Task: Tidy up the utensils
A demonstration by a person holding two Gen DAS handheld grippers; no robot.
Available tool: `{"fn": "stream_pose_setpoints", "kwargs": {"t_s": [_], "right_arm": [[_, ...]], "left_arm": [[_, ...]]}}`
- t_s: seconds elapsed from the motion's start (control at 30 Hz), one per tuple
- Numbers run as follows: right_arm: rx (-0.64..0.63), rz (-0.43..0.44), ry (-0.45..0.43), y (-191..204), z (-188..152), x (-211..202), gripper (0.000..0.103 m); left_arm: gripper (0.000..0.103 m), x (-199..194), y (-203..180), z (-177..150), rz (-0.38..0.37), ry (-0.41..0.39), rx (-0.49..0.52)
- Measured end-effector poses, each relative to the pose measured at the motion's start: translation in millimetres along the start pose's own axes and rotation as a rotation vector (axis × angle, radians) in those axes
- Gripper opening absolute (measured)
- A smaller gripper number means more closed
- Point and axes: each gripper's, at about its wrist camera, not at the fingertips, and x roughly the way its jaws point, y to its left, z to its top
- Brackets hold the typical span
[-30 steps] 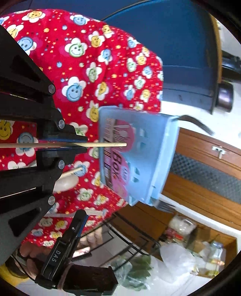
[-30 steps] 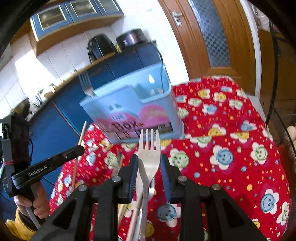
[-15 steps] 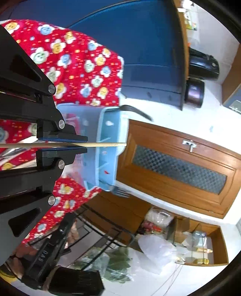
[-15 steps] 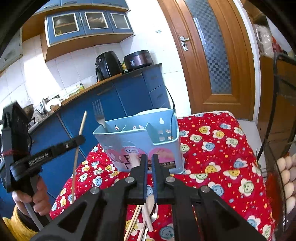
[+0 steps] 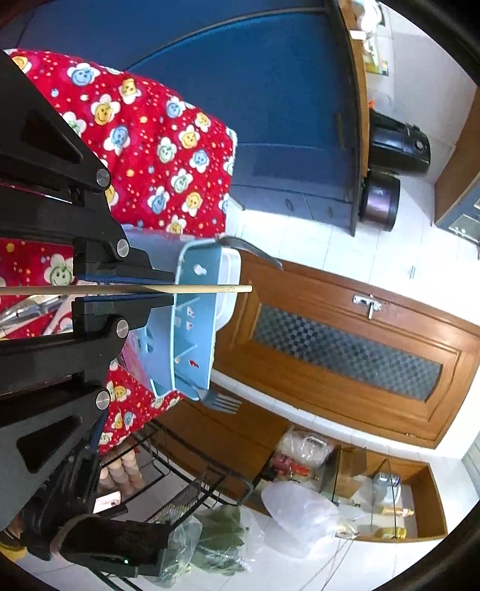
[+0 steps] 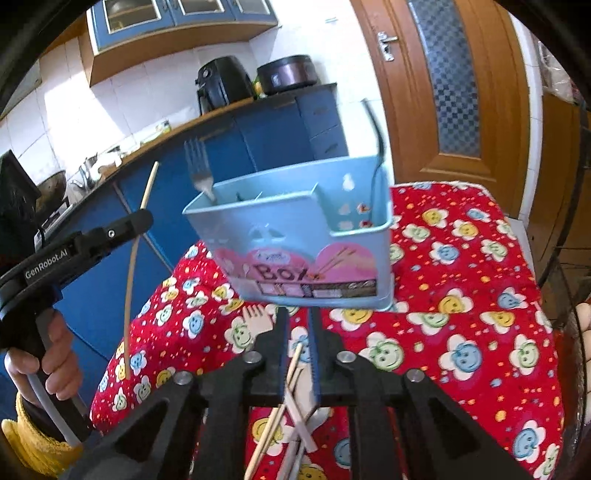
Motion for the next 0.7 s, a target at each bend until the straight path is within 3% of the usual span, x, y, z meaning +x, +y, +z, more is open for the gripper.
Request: {"fn": "stream_pose_setpoints", "kwargs": {"t_s": [0.5, 0.7], "right_arm": [[-0.091, -0.012, 0.09, 47, -14, 49, 0.04], [-0.111, -0.07, 0.146, 53, -14, 76, 0.04]], "left_arm": [[0.004, -9, 40, -24, 0.103, -0.02, -0.034], [0.004, -9, 55, -32, 0.128, -0.012, -0.039]]}}
